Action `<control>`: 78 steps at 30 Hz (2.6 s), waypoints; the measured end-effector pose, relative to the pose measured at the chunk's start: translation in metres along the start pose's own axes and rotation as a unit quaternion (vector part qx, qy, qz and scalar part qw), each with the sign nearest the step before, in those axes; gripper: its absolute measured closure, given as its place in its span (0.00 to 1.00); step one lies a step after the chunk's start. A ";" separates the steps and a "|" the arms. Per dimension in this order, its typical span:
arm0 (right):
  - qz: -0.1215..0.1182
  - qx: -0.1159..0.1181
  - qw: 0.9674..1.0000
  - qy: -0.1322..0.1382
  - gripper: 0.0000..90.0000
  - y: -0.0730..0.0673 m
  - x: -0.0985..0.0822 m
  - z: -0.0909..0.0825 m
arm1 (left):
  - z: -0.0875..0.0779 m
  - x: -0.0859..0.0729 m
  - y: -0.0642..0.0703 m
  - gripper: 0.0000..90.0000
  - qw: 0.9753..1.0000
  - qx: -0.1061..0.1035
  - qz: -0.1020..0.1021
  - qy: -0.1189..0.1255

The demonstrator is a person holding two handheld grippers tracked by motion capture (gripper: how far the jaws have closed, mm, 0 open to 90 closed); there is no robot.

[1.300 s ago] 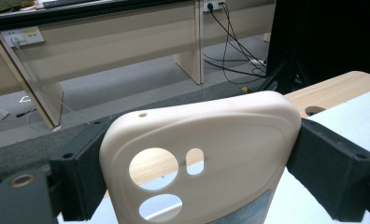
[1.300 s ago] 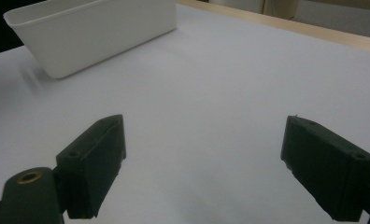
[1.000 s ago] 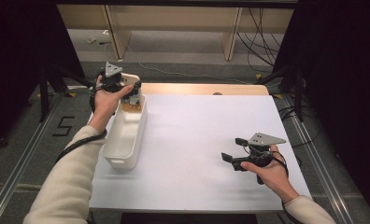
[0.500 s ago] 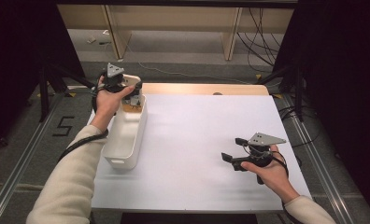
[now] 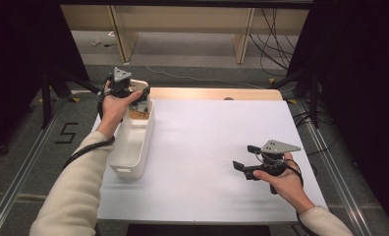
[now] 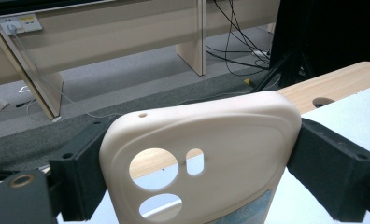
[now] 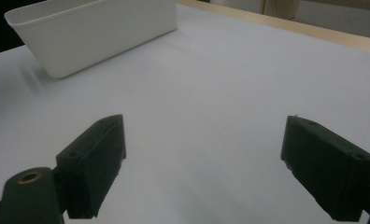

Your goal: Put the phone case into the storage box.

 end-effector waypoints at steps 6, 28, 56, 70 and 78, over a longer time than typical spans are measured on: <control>0.000 0.000 1.000 0.000 0.17 0.000 0.000 0.000 | 0.002 -0.001 0.000 0.13 1.000 0.000 0.001 -0.001; 0.000 0.001 1.000 -0.001 0.17 -0.001 0.000 0.000 | 0.007 -0.004 -0.001 0.13 1.000 0.001 0.001 -0.008; -0.001 0.001 1.000 -0.002 0.17 0.000 0.000 0.000 | 0.017 -0.016 -0.004 0.12 1.000 0.004 0.001 -0.027; -0.002 0.002 1.000 -0.004 0.17 -0.001 -0.001 0.000 | 0.021 -0.018 -0.004 0.12 0.999 0.006 0.001 -0.032; -0.002 0.003 1.000 -0.004 0.17 -0.001 -0.001 0.001 | 0.024 -0.021 -0.005 0.12 0.999 0.009 -0.002 -0.034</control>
Point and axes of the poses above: each handheld gripper's, and its own axes: z roughly forward along the jaws, x roughly out of its top, y roughly to its right, the point moved 6 cm from there along z, roughly forward along the jaws, and after that the axes turned 11 degrees about -z, right-handed, at the moved point
